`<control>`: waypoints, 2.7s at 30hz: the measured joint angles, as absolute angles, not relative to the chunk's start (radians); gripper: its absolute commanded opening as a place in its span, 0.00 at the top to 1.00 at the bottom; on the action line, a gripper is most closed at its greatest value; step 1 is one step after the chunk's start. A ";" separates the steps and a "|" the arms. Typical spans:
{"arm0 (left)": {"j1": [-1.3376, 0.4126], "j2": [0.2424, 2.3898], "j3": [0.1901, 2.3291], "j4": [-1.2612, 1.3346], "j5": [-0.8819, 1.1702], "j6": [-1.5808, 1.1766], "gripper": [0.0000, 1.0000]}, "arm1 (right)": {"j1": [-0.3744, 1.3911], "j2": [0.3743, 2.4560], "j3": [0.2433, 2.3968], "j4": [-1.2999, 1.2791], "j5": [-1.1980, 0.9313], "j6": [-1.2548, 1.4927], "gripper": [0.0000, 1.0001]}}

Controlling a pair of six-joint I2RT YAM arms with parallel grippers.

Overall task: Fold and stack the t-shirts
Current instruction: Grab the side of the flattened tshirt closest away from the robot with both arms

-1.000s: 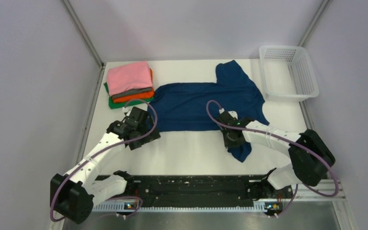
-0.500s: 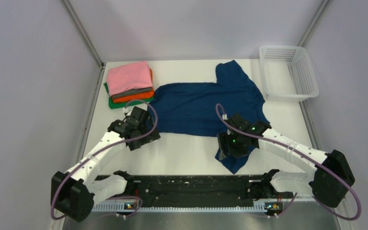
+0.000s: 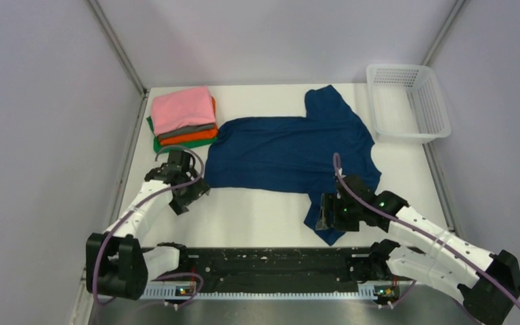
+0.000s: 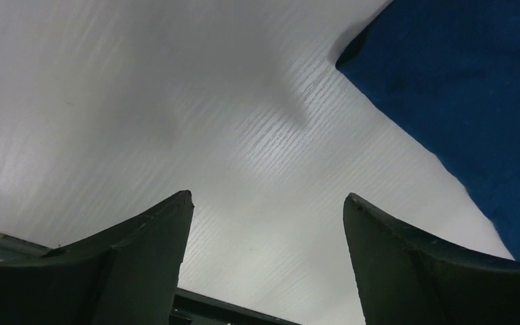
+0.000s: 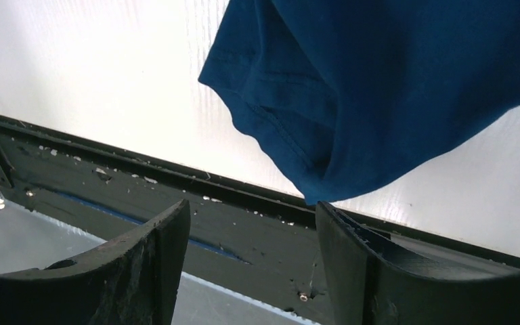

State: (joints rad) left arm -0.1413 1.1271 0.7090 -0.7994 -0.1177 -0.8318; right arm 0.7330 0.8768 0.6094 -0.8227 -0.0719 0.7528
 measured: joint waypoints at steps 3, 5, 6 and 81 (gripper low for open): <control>-0.125 1.206 0.716 -0.745 -0.094 -0.831 0.22 | 0.733 0.842 0.570 -0.799 -0.101 0.761 0.35; -0.120 1.259 0.727 -0.719 -0.094 -0.835 0.25 | 0.738 0.842 0.568 -0.788 -0.106 0.754 0.36; -0.116 1.293 0.736 -0.707 -0.095 -0.839 0.27 | 0.744 0.849 0.569 -0.783 -0.105 0.747 0.36; -0.080 1.712 1.023 -0.525 -0.026 -0.854 1.00 | 0.888 1.193 0.690 -0.782 0.141 0.638 0.36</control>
State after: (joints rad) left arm -0.0799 1.7123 1.0233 -0.5247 -0.0257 -0.8536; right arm 0.8875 1.1931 0.6903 -0.7822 0.1410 0.6376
